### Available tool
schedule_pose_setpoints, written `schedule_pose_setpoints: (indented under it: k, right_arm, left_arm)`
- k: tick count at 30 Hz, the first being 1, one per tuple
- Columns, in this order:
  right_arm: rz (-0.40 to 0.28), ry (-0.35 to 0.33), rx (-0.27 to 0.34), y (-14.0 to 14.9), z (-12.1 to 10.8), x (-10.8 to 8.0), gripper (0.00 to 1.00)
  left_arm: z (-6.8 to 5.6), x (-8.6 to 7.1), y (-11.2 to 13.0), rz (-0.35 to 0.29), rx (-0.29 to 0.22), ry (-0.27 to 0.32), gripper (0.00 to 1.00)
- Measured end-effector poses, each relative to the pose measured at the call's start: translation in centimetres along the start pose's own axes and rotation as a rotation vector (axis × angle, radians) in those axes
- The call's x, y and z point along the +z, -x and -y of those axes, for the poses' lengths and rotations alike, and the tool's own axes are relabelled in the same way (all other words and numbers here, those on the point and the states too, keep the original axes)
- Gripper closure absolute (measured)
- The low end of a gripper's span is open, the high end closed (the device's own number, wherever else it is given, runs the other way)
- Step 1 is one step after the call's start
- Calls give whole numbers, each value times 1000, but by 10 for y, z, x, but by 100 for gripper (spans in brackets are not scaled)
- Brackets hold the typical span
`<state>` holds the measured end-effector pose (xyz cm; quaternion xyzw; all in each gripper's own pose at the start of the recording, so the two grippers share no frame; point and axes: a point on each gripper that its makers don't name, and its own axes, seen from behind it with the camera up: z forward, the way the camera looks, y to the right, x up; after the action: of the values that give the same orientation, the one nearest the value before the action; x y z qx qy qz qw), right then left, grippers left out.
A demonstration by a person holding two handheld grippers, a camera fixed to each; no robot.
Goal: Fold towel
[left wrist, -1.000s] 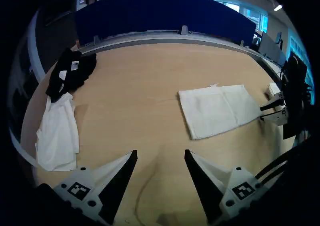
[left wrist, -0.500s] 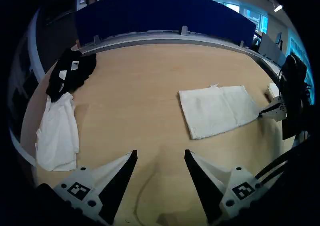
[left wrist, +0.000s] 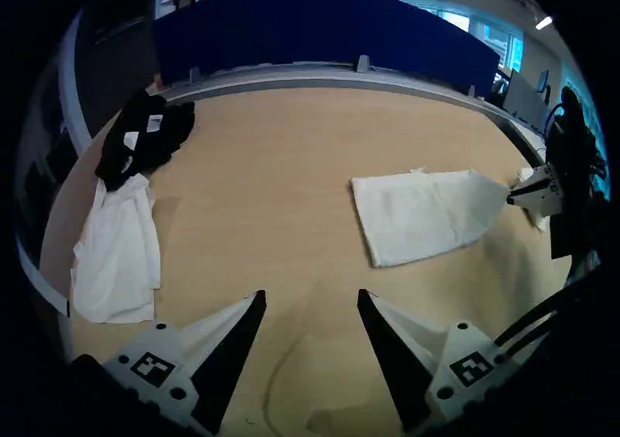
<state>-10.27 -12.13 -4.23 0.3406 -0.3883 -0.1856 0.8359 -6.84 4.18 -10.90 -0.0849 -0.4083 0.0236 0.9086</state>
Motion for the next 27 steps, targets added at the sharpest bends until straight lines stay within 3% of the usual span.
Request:
schedule_pose_setpoints:
  k: [11,27]
  right_arm:
    - [-74,-25,-134,-74,22,-6,96]
    - [-80,-103,-252,-115,64,24,96]
  left_arm:
    - [7,-19,5,-13,-30,-10,13]
    - [17,-47,6,-45,-73,-30,13]
